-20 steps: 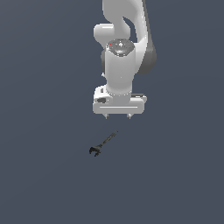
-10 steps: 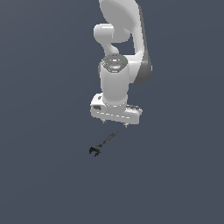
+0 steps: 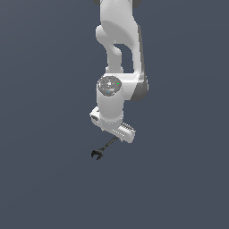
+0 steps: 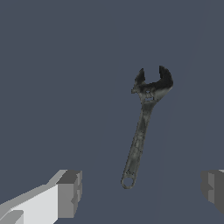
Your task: Pick up the object and move it to a goal position.
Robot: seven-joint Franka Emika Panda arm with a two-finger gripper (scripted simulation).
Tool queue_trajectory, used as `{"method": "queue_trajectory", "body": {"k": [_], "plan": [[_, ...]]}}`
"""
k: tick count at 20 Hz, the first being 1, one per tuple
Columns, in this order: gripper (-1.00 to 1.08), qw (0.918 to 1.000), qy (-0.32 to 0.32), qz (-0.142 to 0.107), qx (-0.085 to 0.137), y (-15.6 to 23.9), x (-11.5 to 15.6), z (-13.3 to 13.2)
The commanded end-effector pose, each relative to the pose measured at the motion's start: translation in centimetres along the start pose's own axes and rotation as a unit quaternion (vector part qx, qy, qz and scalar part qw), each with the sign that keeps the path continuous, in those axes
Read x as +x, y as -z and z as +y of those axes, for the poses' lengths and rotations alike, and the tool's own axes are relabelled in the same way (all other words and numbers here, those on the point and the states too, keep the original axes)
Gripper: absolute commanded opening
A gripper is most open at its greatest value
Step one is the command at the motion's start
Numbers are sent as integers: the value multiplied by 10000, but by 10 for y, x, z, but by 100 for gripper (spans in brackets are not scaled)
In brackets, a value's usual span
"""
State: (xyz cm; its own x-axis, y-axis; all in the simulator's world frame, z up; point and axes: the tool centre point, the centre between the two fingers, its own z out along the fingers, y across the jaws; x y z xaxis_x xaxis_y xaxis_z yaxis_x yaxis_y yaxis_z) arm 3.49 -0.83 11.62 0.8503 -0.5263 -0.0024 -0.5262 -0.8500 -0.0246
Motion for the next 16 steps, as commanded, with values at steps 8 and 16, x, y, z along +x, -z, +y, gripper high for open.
{"method": "queue_trajectory", "body": {"k": [8, 16], "plan": [[100, 9921, -1250, 12, -78, -41, 17, 13], [100, 9853, -1705, 31, -115, -57, 23, 18]]}}
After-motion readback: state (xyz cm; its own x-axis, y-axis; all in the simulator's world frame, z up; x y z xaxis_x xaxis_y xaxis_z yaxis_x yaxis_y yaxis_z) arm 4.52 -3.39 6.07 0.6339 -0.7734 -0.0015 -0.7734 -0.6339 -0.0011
